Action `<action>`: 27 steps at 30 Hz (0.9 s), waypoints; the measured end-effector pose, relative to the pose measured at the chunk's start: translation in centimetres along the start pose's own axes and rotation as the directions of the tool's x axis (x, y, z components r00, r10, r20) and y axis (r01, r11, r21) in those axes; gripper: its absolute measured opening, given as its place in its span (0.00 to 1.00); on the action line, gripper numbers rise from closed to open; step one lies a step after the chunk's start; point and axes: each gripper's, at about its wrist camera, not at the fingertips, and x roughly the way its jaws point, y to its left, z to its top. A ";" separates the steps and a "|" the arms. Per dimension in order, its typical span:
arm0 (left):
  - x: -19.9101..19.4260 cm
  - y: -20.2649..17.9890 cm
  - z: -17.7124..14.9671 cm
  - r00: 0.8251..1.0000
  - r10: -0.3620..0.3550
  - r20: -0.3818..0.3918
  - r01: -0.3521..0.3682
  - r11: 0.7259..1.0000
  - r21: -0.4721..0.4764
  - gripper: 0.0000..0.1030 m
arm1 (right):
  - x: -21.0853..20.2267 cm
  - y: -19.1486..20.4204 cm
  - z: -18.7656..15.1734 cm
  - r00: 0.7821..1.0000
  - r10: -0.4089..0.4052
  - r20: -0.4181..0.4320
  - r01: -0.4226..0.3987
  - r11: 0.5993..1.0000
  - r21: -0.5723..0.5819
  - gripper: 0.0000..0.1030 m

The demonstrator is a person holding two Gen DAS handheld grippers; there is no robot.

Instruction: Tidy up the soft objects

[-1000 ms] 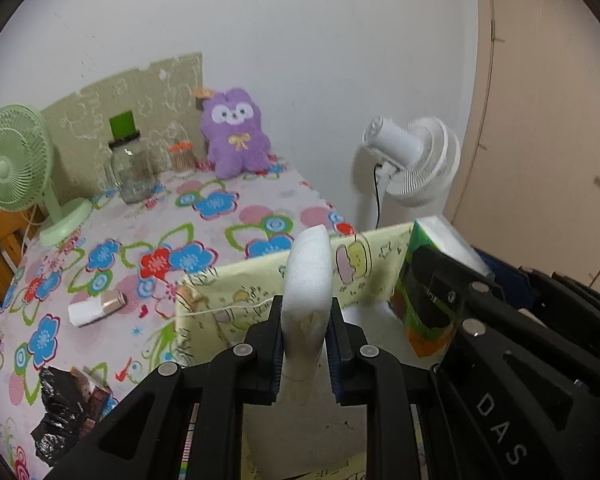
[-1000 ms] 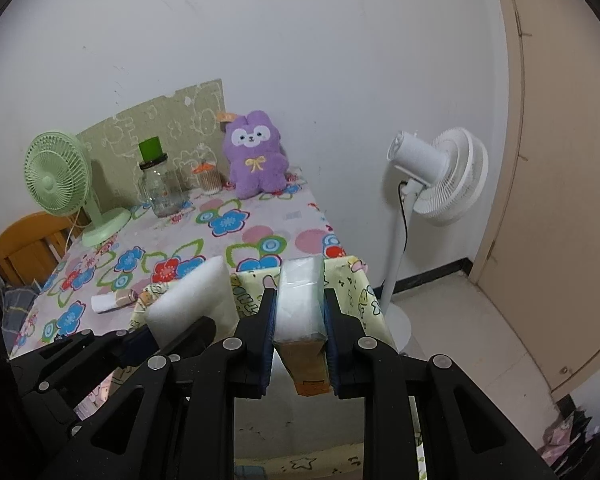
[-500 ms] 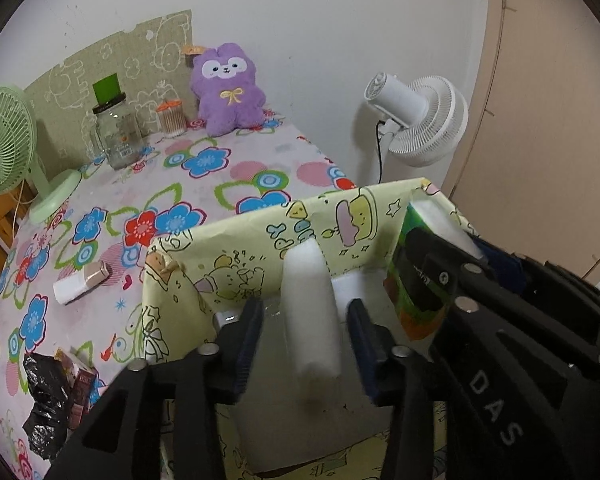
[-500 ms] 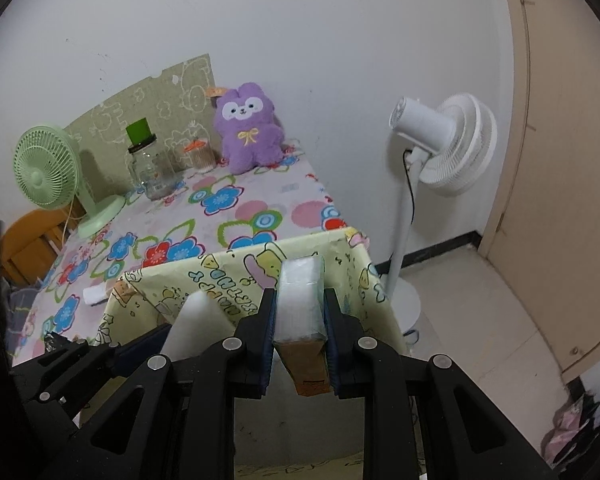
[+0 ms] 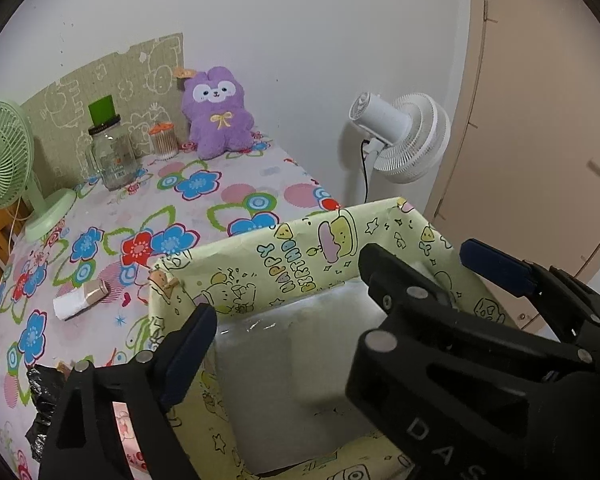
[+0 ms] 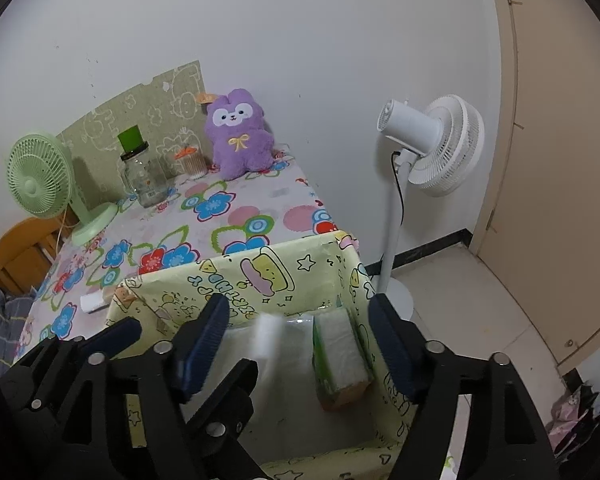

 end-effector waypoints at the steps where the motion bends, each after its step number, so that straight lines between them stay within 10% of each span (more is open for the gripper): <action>1: -0.2 0.0 0.0 1.000 0.002 0.004 -0.002 1.000 0.002 0.89 | -0.2 0.1 0.0 1.000 -0.003 0.004 0.003 1.000 -0.002 0.78; 27: -7.5 3.3 -1.4 0.989 0.041 0.140 -0.039 0.999 -0.013 0.90 | -6.5 5.3 -0.3 0.997 0.009 0.083 -0.004 0.997 -0.072 0.83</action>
